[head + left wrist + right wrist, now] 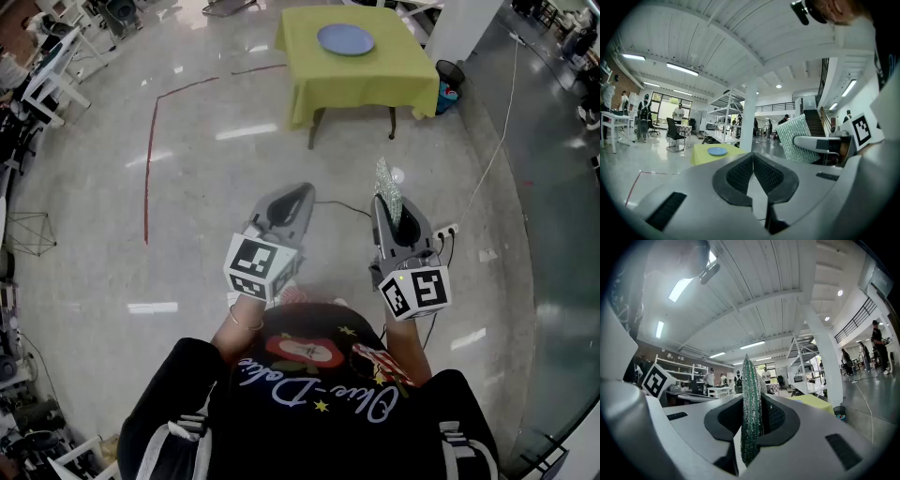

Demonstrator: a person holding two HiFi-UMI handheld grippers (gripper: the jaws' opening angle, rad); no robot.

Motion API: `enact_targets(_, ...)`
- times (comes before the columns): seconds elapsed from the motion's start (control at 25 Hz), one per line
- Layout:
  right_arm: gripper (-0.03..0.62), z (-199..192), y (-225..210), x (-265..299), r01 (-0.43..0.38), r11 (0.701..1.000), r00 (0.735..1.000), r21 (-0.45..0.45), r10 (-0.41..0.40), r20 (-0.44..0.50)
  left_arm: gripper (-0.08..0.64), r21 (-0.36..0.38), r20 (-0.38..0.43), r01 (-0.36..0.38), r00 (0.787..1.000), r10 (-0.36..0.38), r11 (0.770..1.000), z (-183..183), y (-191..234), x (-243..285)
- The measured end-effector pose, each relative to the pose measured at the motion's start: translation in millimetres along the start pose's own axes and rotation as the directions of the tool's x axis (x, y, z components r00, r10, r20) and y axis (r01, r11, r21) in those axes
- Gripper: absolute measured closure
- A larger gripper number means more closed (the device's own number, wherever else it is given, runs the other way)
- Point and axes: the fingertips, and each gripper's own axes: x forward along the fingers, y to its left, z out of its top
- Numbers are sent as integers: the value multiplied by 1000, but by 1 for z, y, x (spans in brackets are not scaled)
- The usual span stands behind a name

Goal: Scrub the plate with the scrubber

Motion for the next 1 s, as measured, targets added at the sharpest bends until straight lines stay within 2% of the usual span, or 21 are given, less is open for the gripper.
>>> enact_targets(0.28,534,4,-9,-2,3,1000,1000,18,-4,10,555,5,4,0,1000,0,1000,4,-5,7)
enact_targets(0.64,534,12,-35,-30,1,999,999,32,-3,42,555,-7,6,-8,1000,8,1000,1,-33,20)
enact_targets(0.88,534,5,-62,-54,-17,997,999,69,14,41,555,-8,-26,-44,999,44,999,-15,-61,26)
enact_targets(1.0,534,1,-67,-58,-23,996,999,91,19,42,555,1,-33,-67,997,67,998,-15,-63,21)
